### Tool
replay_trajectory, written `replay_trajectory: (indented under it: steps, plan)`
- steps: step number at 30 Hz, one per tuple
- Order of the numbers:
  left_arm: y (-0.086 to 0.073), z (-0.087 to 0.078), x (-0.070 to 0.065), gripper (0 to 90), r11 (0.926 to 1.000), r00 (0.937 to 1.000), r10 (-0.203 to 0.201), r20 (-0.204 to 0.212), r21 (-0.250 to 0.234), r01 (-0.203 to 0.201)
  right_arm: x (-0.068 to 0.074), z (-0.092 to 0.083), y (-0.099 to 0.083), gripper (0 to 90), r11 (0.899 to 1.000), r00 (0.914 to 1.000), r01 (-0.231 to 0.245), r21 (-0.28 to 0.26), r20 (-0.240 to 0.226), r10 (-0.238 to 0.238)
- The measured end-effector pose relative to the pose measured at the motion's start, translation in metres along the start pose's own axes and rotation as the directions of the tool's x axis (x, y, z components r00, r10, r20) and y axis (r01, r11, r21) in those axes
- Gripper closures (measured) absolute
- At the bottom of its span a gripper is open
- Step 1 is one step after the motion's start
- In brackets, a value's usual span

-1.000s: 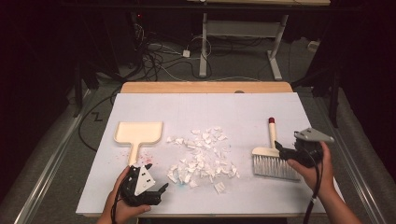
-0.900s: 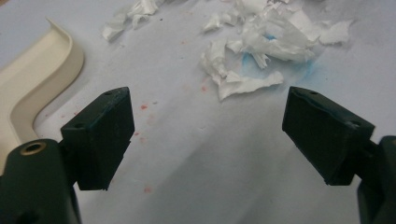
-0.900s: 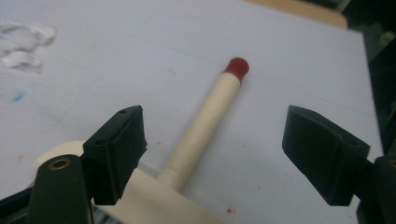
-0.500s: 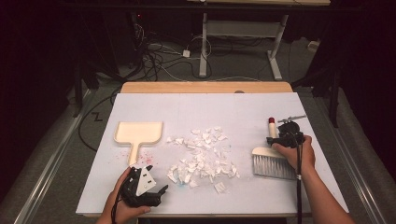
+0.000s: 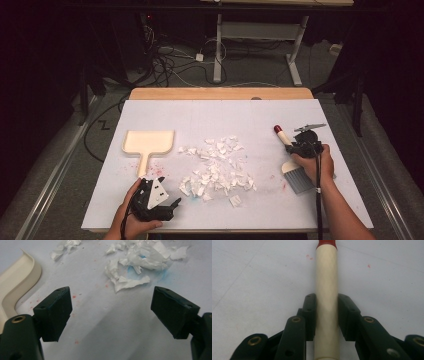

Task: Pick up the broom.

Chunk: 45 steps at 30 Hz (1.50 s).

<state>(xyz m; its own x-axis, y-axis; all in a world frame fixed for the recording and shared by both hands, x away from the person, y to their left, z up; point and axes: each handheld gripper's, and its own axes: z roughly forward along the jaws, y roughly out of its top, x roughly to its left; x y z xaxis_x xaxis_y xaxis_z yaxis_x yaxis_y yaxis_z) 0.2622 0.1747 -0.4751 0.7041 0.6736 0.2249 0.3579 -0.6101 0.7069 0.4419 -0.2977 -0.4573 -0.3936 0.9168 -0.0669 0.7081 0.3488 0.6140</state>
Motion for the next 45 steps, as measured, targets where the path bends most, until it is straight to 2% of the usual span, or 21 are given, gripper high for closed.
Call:
replay_trajectory:
  steps: [2, 5, 11, 14, 20, 21, 23, 24, 25, 26, 28, 29, 32, 33, 35, 37, 39, 41, 42, 43, 45]
  plan:
    - [0.0, -0.002, 0.001, 16.4, 1.0, 1.0, -0.006, -0.001, -0.005, 0.006, 0.001, -0.004, 0.001, 70.7, 0.999, 0.9999, 0.011, -0.032, 0.012, -0.01]
    - [-0.002, -0.003, 0.002, 16.4, 0.9999, 0.9999, -0.009, -0.006, -0.005, 0.009, 0.002, -0.016, 0.003, 70.8, 0.993, 0.9992, 0.01, -0.115, 0.041, -0.006]
    - [-0.004, -0.008, 0.004, 16.4, 0.9997, 0.9998, -0.019, -0.011, -0.015, 0.019, 0.0, -0.045, 0.004, 70.8, 0.967, 0.9985, -0.005, -0.256, 0.051, 0.019]
    - [-0.004, -0.008, 0.004, 16.4, 0.9996, 0.9997, -0.021, -0.008, -0.017, 0.021, 0.002, -0.064, 0.003, 70.9, 0.941, 0.9974, -0.007, -0.337, 0.066, 0.031]
    - [0.001, -0.01, -0.001, 17.6, 0.9989, 0.9998, -0.013, -0.016, -0.045, 0.013, 0.01, -0.097, 0.001, 71.0, 0.894, 0.9981, 0.016, -0.448, 0.06, 0.012]
    - [0.001, -0.01, -0.001, 17.7, 0.9989, 0.9998, -0.013, -0.016, -0.045, 0.013, 0.01, -0.097, 0.001, 71.0, 0.894, 0.9981, 0.016, -0.448, 0.06, 0.012]
    - [0.006, -0.009, -0.002, 17.8, 0.9978, 0.9997, -0.024, -0.002, -0.062, 0.024, 0.018, -0.11, 0.003, 71.0, 0.87, 0.9984, 0.025, -0.493, 0.056, 0.003]
    - [0.008, -0.009, -0.002, 17.8, 0.9973, 0.9996, -0.027, -0.001, -0.068, 0.027, 0.021, -0.114, 0.005, 71.0, 0.865, 0.9988, 0.034, -0.501, 0.048, -0.011]
    - [0.008, -0.009, -0.002, 17.8, 0.9973, 0.9996, -0.027, -0.001, -0.068, 0.027, 0.025, -0.119, 0.006, 71.0, 0.854, 0.999, 0.034, -0.519, 0.042, -0.014]
    - [0.015, -0.008, -0.001, 17.8, 0.9949, 0.9989, -0.047, 0.007, -0.089, 0.047, 0.029, -0.124, 0.007, 71.0, 0.843, 0.9991, 0.037, -0.537, 0.039, -0.019]
    - [0.024, -0.009, -0.001, 17.8, 0.9909, 0.9977, -0.057, 0.038, -0.12, 0.061, 0.039, -0.133, 0.01, 71.0, 0.83, 0.9984, 0.057, -0.555, 0.033, -0.046]
    - [0.031, -0.009, -0.002, 17.8, 0.9884, 0.9983, -0.043, 0.04, -0.144, 0.048, 0.044, -0.137, 0.011, 71.0, 0.819, 0.9977, 0.066, -0.57, 0.026, -0.062]
    - [0.057, -0.007, -0.013, 18.0, 0.9826, 0.9957, -0.018, 0.091, -0.183, 0.035, 0.061, -0.148, 0.017, 70.9, 0.802, 0.9937, 0.091, -0.59, 0.001, -0.112]
    - [0.067, -0.006, -0.017, 18.0, 0.98, 0.9953, 0.004, 0.097, -0.198, 0.016, 0.068, -0.151, 0.018, 71.0, 0.796, 0.9918, 0.096, -0.597, -0.01, -0.127]
    - [0.089, -0.004, -0.027, 18.4, 0.9703, 0.9922, 0.032, 0.12, -0.242, -0.002, 0.081, -0.155, 0.02, 70.9, 0.782, 0.9862, 0.119, -0.612, -0.019, -0.164]
    - [0.11, 0.0, -0.037, 18.8, 0.9598, 0.9867, 0.051, 0.154, -0.28, -0.006, 0.093, -0.16, 0.02, 70.9, 0.763, 0.9811, 0.13, -0.633, -0.03, -0.191]
    - [0.127, 0.006, -0.046, 18.9, 0.9499, 0.9807, 0.067, 0.183, -0.312, -0.007, 0.106, -0.163, 0.017, 71.0, 0.729, 0.9784, 0.136, -0.671, -0.025, -0.205]
    - [0.14, 0.012, -0.054, 19.5, 0.9441, 0.9774, 0.072, 0.198, -0.33, -0.003, 0.118, -0.163, 0.017, 70.9, 0.729, 0.9705, 0.169, -0.663, -0.017, -0.24]
    - [0.145, 0.015, -0.057, 20.1, 0.9406, 0.9764, 0.075, 0.203, -0.339, -0.002, 0.121, -0.162, 0.016, 70.9, 0.725, 0.9692, 0.161, -0.67, -0.032, -0.244]
    - [0.145, 0.015, -0.057, 21.5, 0.9406, 0.9764, 0.075, 0.203, -0.339, -0.002, 0.124, -0.16, 0.016, 70.9, 0.733, 0.9655, 0.162, -0.661, -0.047, -0.256]
    - [0.155, 0.025, -0.065, 21.7, 0.9398, 0.971, 0.08, 0.225, -0.342, 0.002, 0.131, -0.155, 0.014, 70.9, 0.735, 0.9647, 0.158, -0.659, -0.055, -0.257]
